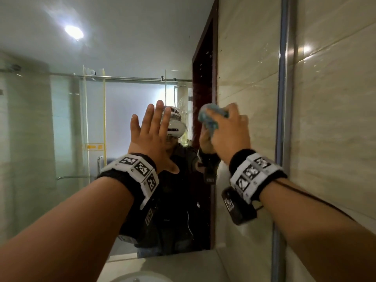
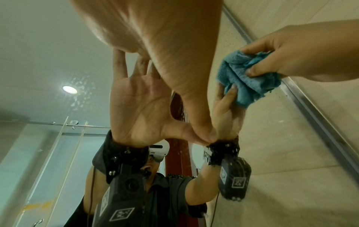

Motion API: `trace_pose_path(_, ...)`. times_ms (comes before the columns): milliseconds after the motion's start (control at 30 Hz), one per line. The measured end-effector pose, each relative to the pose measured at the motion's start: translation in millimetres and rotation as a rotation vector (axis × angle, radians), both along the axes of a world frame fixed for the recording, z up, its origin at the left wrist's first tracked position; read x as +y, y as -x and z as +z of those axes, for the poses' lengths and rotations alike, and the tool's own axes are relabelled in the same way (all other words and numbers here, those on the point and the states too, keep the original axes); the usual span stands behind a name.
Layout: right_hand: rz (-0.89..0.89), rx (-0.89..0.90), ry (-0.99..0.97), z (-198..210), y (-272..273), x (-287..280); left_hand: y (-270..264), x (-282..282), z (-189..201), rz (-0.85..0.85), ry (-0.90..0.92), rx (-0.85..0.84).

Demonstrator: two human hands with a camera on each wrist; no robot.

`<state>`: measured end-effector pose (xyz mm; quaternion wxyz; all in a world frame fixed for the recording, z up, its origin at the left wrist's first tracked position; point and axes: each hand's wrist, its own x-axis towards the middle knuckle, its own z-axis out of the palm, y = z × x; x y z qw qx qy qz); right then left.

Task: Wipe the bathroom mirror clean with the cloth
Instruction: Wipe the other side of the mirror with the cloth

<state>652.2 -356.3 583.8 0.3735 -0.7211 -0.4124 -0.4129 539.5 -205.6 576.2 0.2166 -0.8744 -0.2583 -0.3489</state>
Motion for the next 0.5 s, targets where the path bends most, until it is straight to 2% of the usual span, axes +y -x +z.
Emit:
trace_pose_path(67,-0.148,0.044,-0.068,6,-1,0,0,1,0,-0.007,0.011,-0.002)
trace_pose_path(100,-0.156,0.017,-0.05,-1,6,4,0,0,-1,-0.005,0.014,-0.001)
trace_pose_path(233,0.008,-0.312,0.306,-48,25,25,-1,-2,-2,0.012,-0.002,-0.008)
trace_pose_path(267,0.005,-0.36,0.334,-49,22,25,-1,-3,-2,0.015,-0.005,-0.01)
trace_pose_path(333,-0.042,-0.298,0.241,-32,10,17,-2,-1,-3,0.025,-0.012,-0.009)
trace_pose_path(433,-0.121,0.04,-0.055,-2,-10,-5,-2,1,-2,0.009,0.007,-0.002)
trace_pose_path(500,-0.212,0.098,-0.11,2,-15,-10,-1,2,-1,-0.001,0.014,0.003)
